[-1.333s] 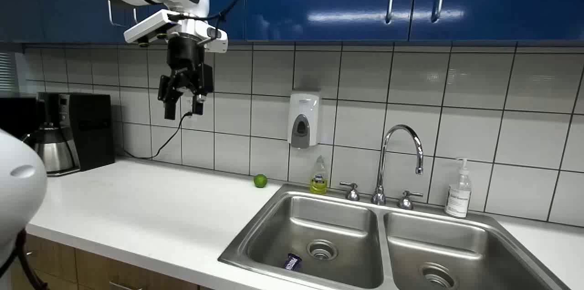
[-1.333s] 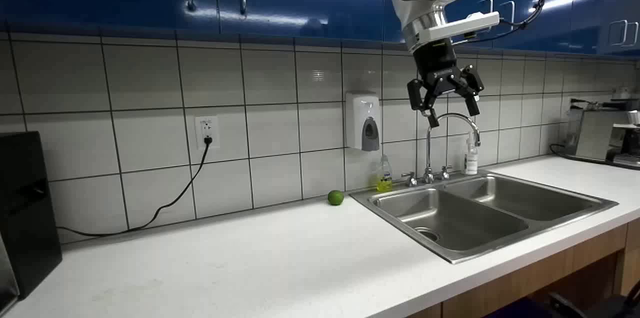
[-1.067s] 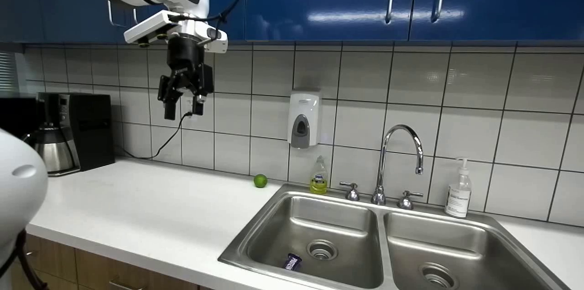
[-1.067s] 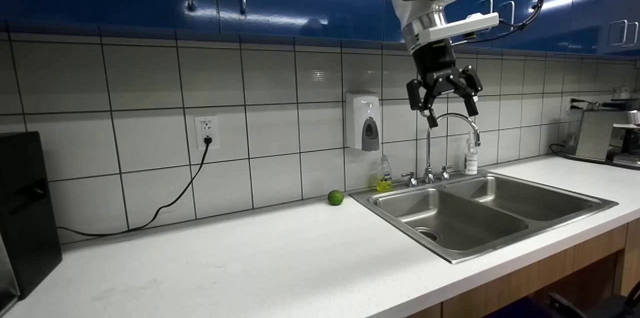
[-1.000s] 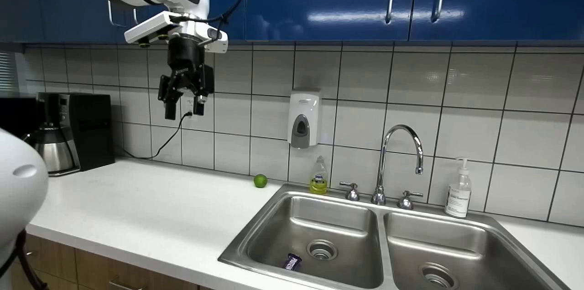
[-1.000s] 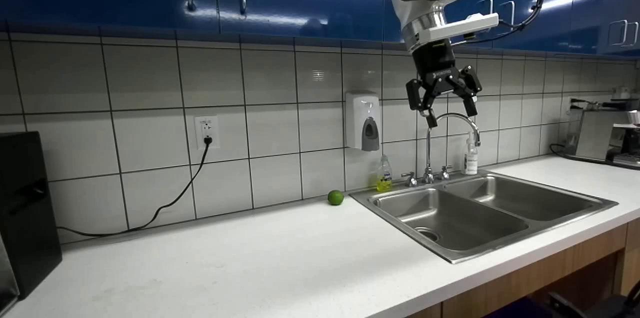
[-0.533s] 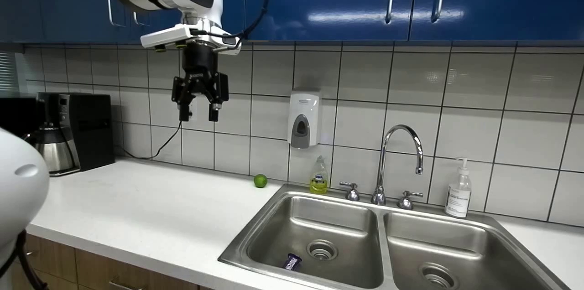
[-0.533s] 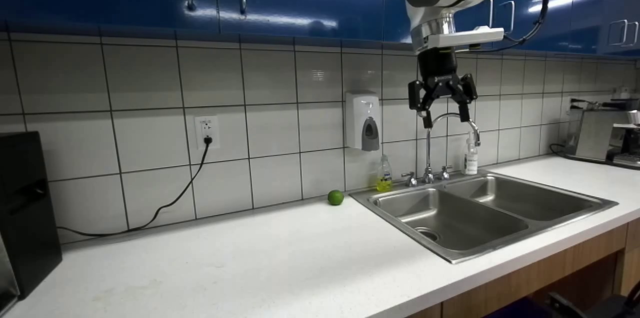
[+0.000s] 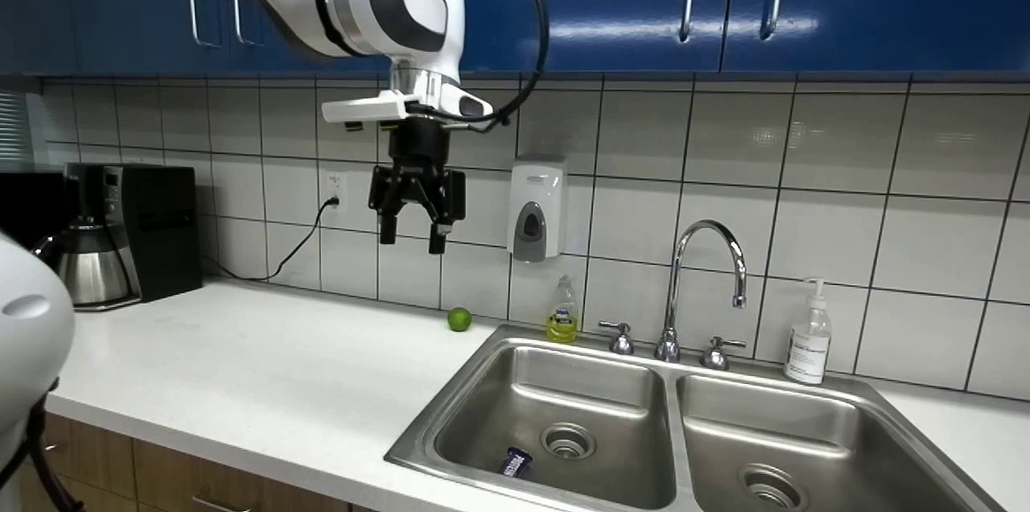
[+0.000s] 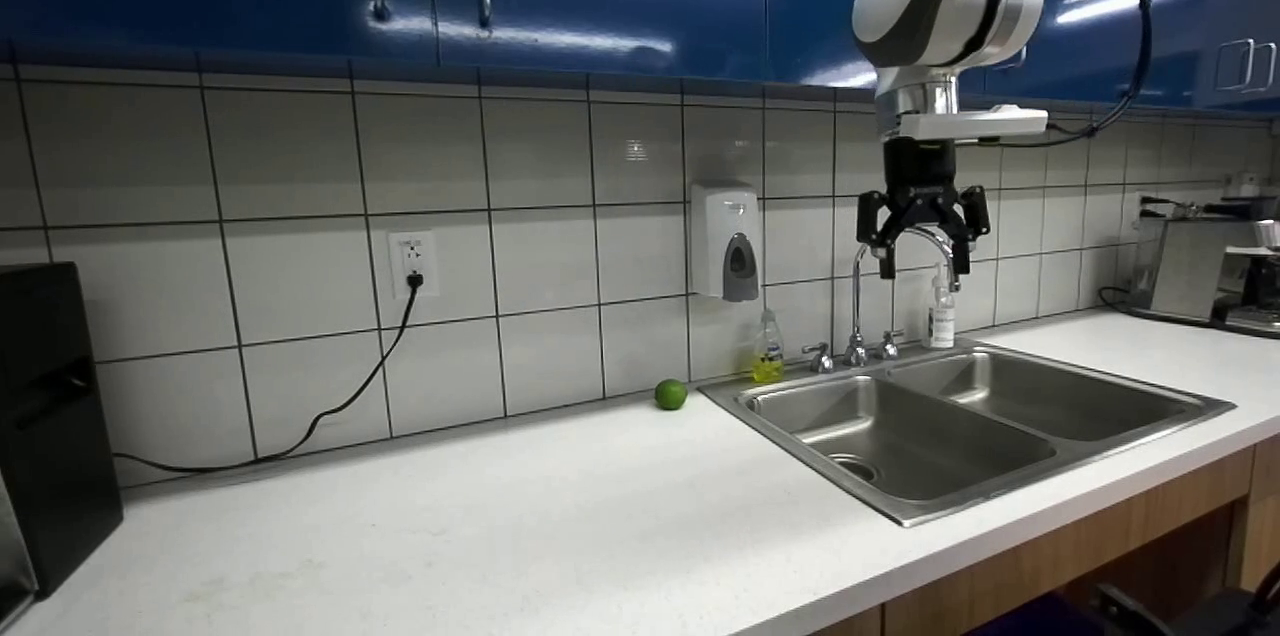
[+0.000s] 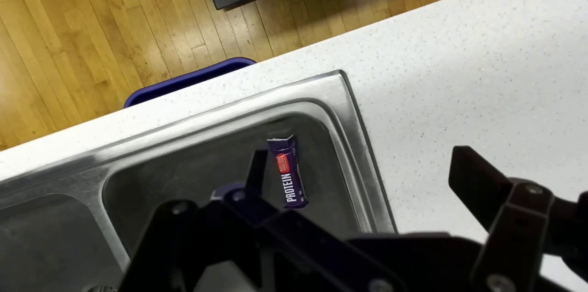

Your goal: Take the purple snack out of the sink on the left and put it on the countertop.

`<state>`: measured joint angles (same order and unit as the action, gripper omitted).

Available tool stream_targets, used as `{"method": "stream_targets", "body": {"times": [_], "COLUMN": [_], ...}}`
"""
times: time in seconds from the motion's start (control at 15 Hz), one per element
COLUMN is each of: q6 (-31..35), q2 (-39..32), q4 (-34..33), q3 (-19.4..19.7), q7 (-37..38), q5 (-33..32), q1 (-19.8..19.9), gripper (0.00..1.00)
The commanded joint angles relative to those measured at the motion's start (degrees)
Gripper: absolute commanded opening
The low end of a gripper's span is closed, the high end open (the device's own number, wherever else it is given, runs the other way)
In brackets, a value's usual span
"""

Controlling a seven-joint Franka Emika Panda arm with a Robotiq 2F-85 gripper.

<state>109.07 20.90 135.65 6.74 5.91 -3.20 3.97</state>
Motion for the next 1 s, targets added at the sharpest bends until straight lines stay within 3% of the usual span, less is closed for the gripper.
{"method": "stream_targets", "body": {"times": [0.0, 0.93], "q6": [4.9, 23.6], "q2": [-5.3, -33.3], "q4": [-1.0, -10.0], "q3": [1.5, 3.4], "q7": [-2.7, -6.3], "q5": [0.3, 1.5], "q1": [2.2, 4.5], "gripper": [1.0, 1.0]}}
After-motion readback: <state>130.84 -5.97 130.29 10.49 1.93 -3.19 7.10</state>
